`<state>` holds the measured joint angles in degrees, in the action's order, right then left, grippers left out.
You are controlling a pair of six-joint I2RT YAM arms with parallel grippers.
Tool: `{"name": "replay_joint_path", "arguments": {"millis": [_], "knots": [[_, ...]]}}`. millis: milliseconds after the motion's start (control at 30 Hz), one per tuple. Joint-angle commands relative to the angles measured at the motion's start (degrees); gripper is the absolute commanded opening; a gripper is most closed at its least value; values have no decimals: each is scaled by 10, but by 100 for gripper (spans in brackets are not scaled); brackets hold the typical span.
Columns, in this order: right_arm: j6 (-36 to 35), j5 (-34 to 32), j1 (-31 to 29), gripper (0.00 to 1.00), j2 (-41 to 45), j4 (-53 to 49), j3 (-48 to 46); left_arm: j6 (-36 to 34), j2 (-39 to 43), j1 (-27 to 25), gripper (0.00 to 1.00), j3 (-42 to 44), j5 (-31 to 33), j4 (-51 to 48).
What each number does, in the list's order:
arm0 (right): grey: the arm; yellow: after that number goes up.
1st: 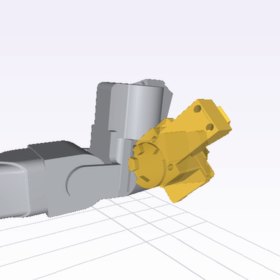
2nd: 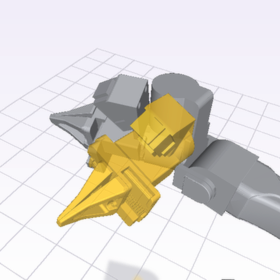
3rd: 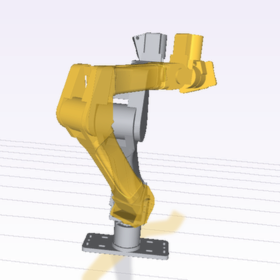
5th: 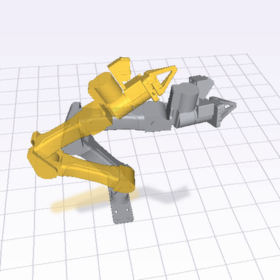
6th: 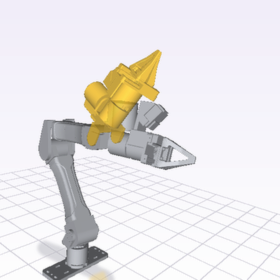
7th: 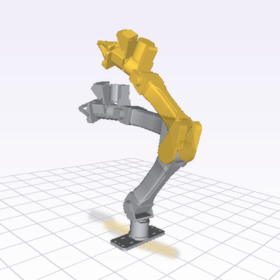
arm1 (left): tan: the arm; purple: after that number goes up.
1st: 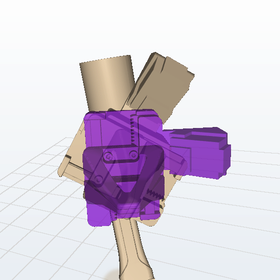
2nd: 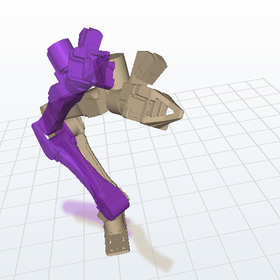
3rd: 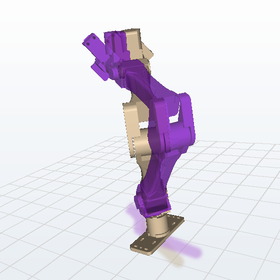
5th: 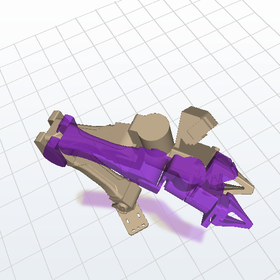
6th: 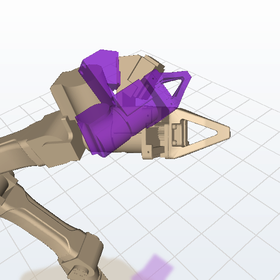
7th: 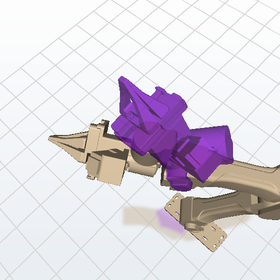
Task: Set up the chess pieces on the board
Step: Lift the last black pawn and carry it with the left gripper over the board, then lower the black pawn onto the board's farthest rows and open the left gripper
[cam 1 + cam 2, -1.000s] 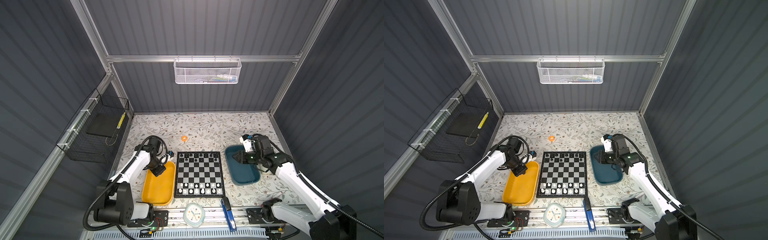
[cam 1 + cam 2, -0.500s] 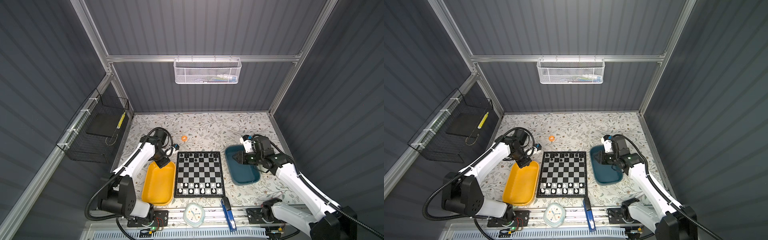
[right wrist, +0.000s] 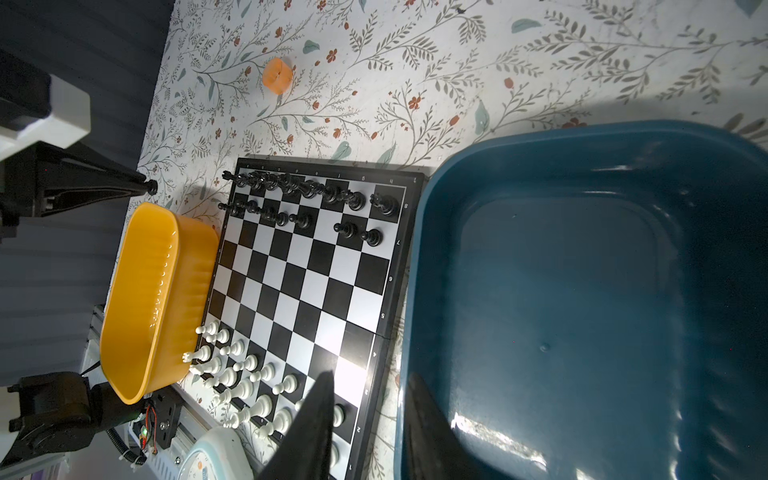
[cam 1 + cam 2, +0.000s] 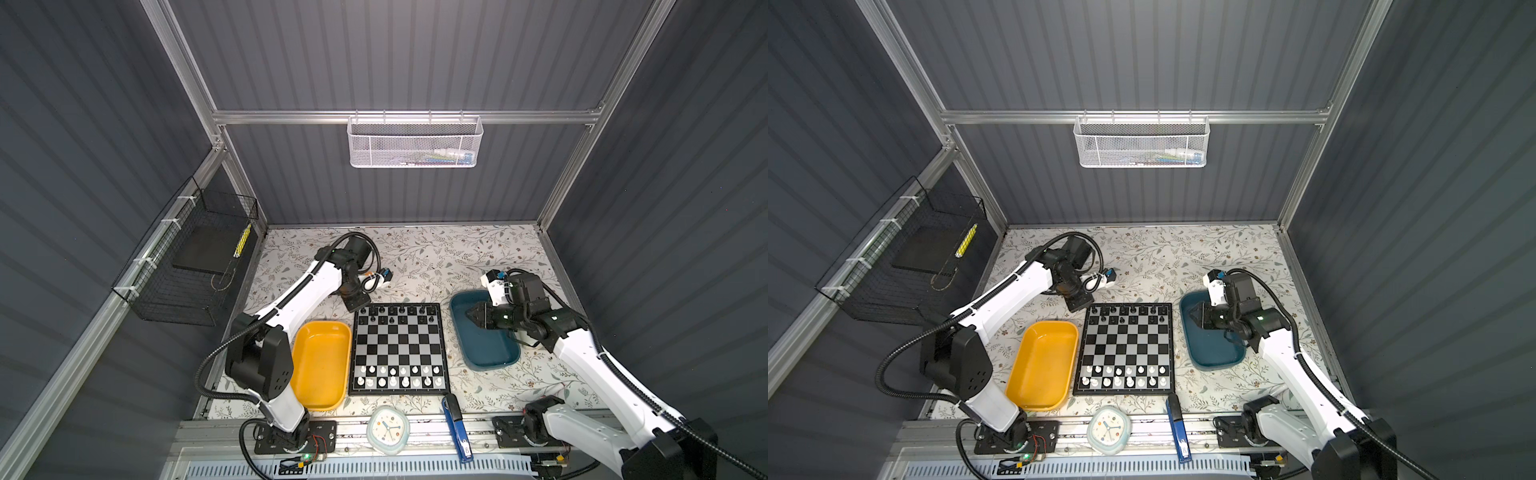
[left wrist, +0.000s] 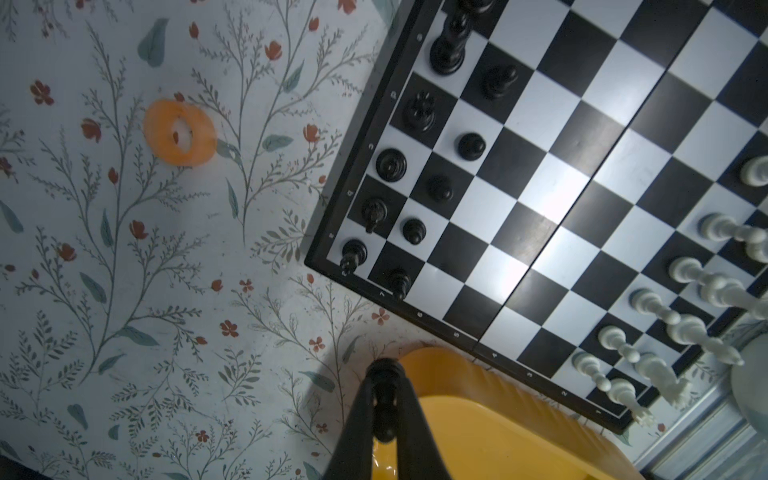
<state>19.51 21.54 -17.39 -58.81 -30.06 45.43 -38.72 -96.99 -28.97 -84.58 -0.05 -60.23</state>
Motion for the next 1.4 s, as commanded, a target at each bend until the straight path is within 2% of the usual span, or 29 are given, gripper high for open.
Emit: {"name": "replay_joint_path", "arguments": {"millis": [0,333,533,833,1367], "knots": [[3,-4,0,32,8,-16,7,9,-27,-37,13,-34,-13,-8],[-1,-27,0,32,32,-46,18,5,-101,-120,13,-95,-20,17],[-3,-51,0,32,49,-71,29,9,-147,-150,13,-127,-34,18],[-5,-67,0,33,73,-93,30,15,-189,-167,13,-150,-45,50],[0,-68,0,33,84,-96,18,26,-218,-170,13,-126,-54,84]]}}
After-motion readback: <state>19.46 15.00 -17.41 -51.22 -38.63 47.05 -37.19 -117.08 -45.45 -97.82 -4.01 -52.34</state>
